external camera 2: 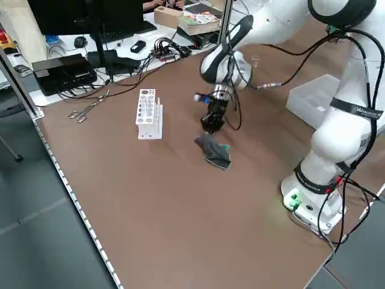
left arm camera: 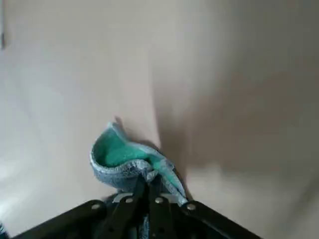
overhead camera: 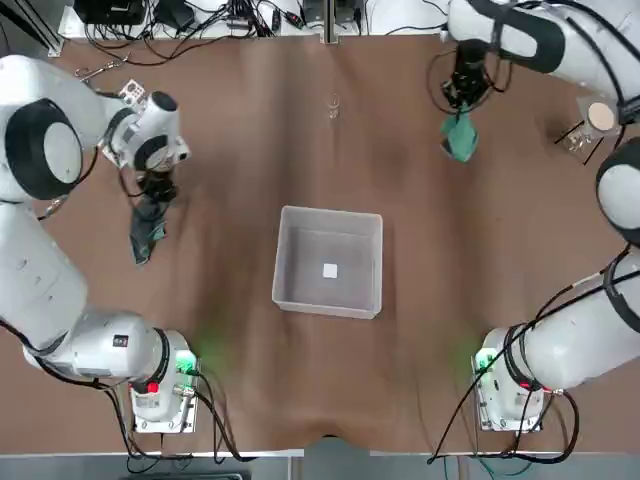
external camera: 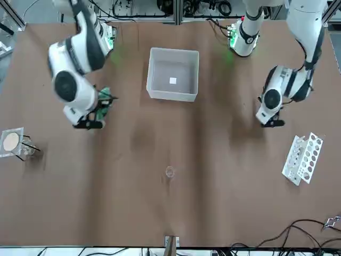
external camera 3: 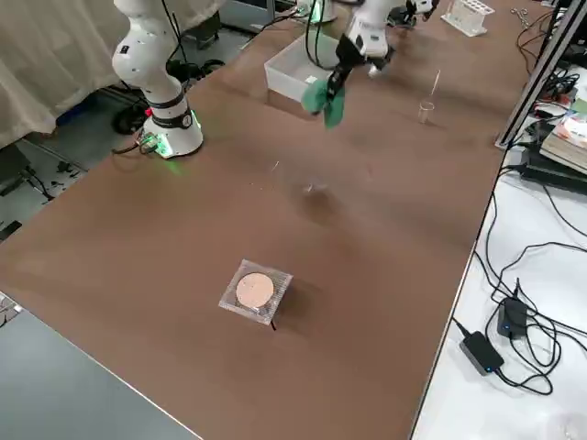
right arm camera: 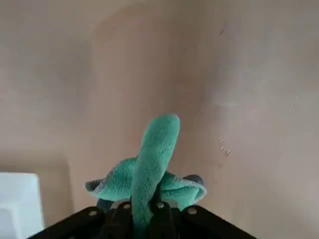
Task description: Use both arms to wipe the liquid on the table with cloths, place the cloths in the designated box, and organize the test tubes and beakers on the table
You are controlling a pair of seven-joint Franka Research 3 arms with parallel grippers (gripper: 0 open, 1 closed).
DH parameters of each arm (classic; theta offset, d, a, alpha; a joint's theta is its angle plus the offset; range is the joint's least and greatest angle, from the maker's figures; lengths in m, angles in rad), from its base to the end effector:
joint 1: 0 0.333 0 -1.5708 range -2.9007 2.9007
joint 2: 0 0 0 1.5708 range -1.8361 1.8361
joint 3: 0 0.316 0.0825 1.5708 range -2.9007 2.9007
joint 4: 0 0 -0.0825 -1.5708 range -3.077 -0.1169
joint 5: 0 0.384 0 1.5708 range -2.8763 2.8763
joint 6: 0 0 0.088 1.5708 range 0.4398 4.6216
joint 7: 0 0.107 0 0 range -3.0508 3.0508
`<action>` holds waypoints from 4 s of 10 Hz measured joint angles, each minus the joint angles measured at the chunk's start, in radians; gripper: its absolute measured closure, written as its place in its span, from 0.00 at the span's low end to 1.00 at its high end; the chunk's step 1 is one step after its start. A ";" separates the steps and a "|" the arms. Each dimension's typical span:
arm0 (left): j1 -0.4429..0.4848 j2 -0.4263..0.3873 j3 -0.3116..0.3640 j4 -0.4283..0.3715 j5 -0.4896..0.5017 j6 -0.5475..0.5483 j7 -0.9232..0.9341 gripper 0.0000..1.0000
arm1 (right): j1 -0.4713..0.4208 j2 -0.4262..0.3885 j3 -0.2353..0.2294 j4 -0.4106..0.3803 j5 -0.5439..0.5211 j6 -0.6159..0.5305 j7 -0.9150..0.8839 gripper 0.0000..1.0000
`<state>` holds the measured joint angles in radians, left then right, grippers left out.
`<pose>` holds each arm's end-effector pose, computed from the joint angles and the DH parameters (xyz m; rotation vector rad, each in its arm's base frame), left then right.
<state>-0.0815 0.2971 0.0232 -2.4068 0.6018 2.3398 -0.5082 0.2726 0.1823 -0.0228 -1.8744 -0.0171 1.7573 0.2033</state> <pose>0.4553 -0.0170 0.1681 -2.6835 0.0712 0.3259 0.5516 0.1397 0.3943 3.0223 0.0785 -0.4373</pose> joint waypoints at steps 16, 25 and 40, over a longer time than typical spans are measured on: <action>0.051 0.068 0.035 0.100 0.002 -0.097 -0.094 0.95 | -0.324 0.168 0.062 -0.384 0.189 0.692 -0.495 0.92; 0.154 -0.326 -0.206 -0.007 -0.134 -0.325 0.024 0.95 | -0.552 0.179 0.032 -0.403 0.249 0.675 -0.854 0.92; 0.072 -0.162 -0.945 0.416 -0.594 -0.573 -0.504 0.95 | -0.127 0.237 0.038 -0.323 0.258 0.619 -0.131 0.92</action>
<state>-0.0096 0.1347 -0.9216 -1.9909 0.0073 1.7672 -1.0119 0.1455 0.4193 0.0155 -2.1977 0.2408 2.3765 0.0720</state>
